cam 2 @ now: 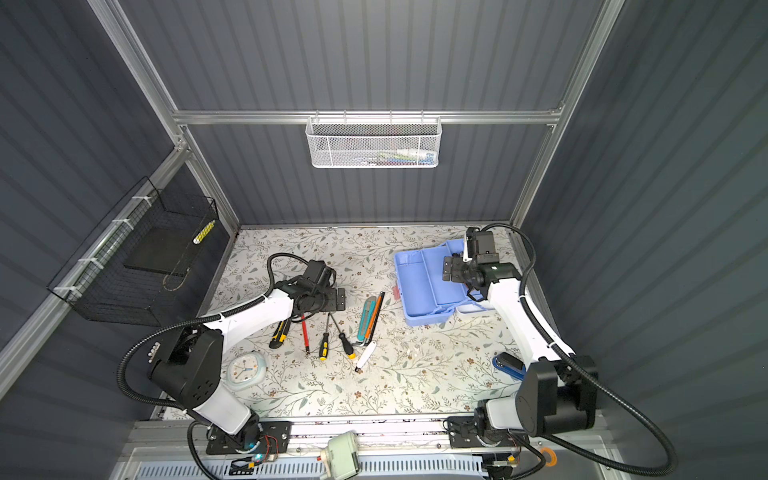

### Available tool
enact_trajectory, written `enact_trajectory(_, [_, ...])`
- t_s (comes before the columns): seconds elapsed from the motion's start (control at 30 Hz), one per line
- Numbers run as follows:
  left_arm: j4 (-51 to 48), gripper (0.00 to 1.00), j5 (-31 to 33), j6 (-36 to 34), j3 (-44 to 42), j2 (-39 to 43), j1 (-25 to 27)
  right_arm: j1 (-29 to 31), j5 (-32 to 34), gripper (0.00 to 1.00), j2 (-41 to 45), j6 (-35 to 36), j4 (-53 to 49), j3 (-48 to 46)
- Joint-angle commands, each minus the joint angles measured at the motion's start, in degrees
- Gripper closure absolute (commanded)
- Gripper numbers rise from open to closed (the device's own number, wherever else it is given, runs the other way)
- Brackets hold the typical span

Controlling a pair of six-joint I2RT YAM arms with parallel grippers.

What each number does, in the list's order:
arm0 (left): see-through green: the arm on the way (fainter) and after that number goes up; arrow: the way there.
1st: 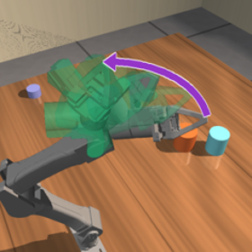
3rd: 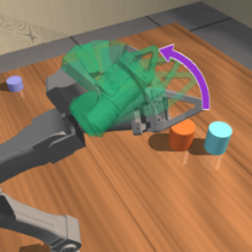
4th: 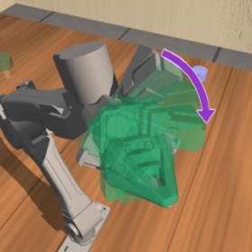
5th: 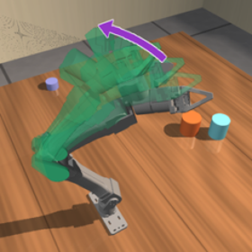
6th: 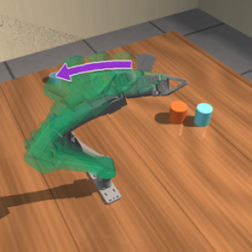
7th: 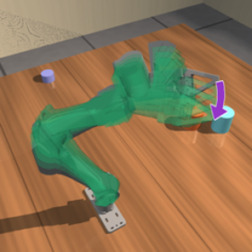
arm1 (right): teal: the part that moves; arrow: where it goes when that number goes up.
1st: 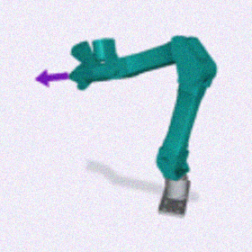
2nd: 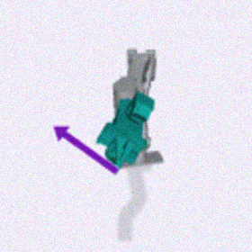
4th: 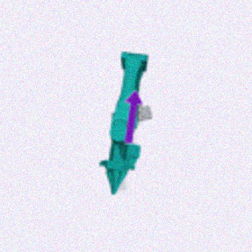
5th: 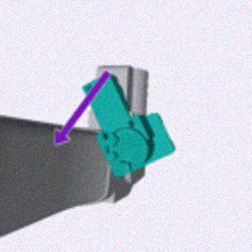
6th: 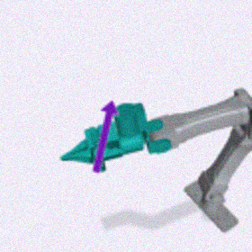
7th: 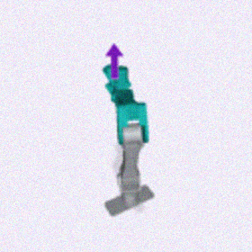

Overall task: Pack the tool kit
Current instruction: 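Move the right gripper back toward the tools while the left lowers onto a screwdriver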

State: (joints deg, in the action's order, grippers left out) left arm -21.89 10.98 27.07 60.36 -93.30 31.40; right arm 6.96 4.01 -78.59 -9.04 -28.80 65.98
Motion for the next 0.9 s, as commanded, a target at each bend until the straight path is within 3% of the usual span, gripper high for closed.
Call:
enact_trajectory(0.0, [-1.8,0.00,1.2,1.3,-1.0,1.5,-0.3,0.4,-0.5,0.01,1.7,-1.0,1.6,-1.0])
enact_trajectory(0.37, [-3.0,0.00,3.4,4.2,-2.4,2.4,-0.3,1.5,-1.8,0.02,4.7,-1.3,2.5,-3.4])
enact_trajectory(0.87, [-2.9,0.00,2.9,6.5,-3.7,1.6,-0.3,9.8,-1.2,0.07,6.7,-4.8,1.4,-5.1])
